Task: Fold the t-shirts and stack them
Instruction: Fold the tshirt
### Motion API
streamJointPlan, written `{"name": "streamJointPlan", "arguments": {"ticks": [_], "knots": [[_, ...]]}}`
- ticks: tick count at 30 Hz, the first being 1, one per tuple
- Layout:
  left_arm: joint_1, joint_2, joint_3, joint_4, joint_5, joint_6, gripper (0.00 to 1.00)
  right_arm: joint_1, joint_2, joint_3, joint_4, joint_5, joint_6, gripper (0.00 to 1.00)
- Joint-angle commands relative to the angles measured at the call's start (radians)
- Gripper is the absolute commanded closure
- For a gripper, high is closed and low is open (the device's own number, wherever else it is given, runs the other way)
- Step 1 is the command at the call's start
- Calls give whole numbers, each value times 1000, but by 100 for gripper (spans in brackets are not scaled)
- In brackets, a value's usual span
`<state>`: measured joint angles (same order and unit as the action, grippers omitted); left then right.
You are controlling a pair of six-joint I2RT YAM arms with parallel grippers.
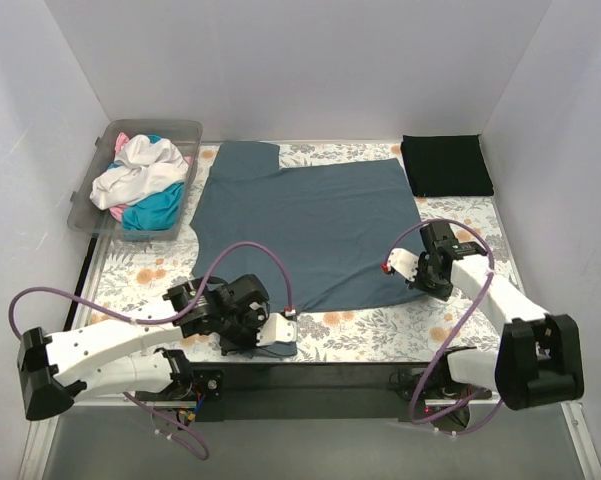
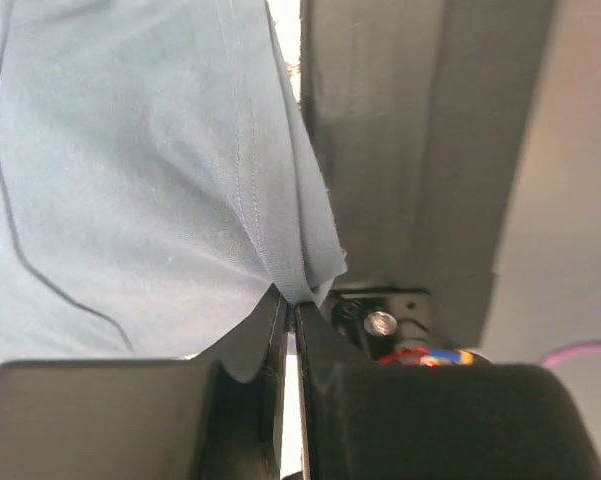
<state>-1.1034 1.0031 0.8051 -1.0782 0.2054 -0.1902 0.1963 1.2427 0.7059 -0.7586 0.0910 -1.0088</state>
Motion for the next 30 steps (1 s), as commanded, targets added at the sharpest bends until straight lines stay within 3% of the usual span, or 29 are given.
{"name": "streamJointPlan", "arguments": {"ticks": [1,7,15,25,30], "knots": [[27,-40,74,-158,95,-20,100,-8,-97,-3,-111,-19,-68,99],[72,-109,141,-249,17,-32,100,-32,-166,63,-180,-36,-112,99],[184,-107,189,-180,-79,-6,100,-83,-42,223,-180,-82,-137,99],[566,102,364,-45,3,253,100,-90,95,354,-170,-120,-154,99],[626,209,443,4,20,302,100,-97,164,389,-145,-128,-154,99]]}}
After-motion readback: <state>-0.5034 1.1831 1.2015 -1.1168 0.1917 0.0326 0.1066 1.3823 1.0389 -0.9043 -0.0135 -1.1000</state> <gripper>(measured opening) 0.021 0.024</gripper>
